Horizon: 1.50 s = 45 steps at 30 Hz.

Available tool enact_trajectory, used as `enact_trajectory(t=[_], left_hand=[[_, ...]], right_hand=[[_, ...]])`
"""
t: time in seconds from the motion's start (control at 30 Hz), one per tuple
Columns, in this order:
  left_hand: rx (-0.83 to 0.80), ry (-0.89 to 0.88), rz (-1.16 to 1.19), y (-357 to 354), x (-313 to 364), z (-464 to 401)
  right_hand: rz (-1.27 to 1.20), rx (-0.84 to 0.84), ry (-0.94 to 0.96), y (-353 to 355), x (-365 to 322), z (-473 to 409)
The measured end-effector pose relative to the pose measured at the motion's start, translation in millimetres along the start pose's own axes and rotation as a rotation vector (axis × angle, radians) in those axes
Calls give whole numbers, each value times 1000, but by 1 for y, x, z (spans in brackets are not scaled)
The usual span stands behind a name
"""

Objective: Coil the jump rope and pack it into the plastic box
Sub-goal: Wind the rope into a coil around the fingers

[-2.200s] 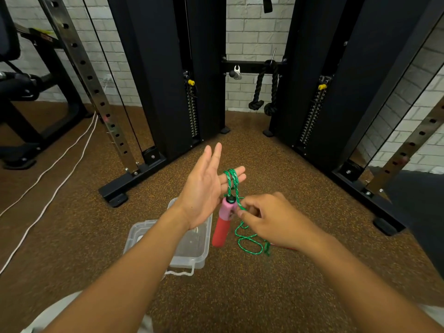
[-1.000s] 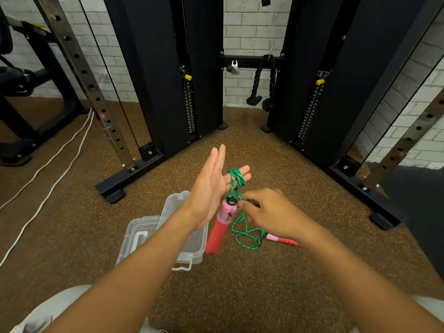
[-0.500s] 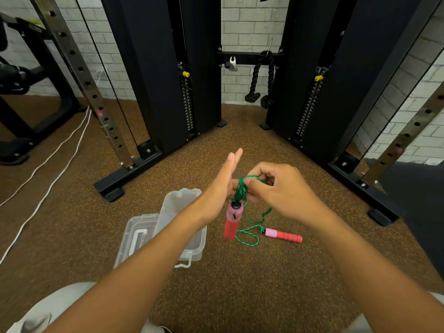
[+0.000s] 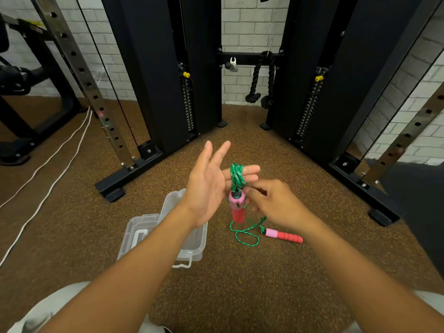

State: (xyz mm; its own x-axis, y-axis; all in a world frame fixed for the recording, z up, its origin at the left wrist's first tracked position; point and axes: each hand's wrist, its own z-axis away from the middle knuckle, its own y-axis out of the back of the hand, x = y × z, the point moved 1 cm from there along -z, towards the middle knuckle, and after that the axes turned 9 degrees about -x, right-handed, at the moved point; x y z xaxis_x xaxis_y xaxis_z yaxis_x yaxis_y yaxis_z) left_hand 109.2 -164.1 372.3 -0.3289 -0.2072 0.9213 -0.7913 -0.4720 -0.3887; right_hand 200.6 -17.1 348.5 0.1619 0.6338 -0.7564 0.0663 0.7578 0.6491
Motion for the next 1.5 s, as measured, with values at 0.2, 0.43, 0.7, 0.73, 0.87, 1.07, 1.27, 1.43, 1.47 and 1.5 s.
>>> enact_trajectory(t=[0.2, 0.43, 0.7, 0.73, 0.87, 1.07, 1.27, 1.43, 1.47, 1.5], left_hand=[[-9, 20, 9, 3, -1, -1], [17, 36, -164, 5, -8, -4], [25, 85, -317, 9, -15, -8], [20, 87, -344, 10, -15, -8], [-29, 85, -411, 4, -11, -5], [-100, 131, -393, -3, -10, -4], [-115, 121, -187, -6, -2, 1], [-46, 59, 102, 2, 4, 2], [-37, 44, 152, 3, 5, 2], [-27, 30, 190, 4, 6, 2]], right_hand=[[106, -69, 12, -9, -7, 0], [148, -52, 48, -2, -16, 5], [57, 2, 101, 8, -30, 13], [54, 27, 116, 11, -31, 13], [12, 129, 140, 18, -31, 12], [-85, 165, 152, 23, -30, 11], [-156, 166, 131, 23, -14, 3], [-112, 79, 67, 14, -4, 1], [-84, 61, 60, 12, -4, 1], [-56, 47, 55, 10, -5, 2]])
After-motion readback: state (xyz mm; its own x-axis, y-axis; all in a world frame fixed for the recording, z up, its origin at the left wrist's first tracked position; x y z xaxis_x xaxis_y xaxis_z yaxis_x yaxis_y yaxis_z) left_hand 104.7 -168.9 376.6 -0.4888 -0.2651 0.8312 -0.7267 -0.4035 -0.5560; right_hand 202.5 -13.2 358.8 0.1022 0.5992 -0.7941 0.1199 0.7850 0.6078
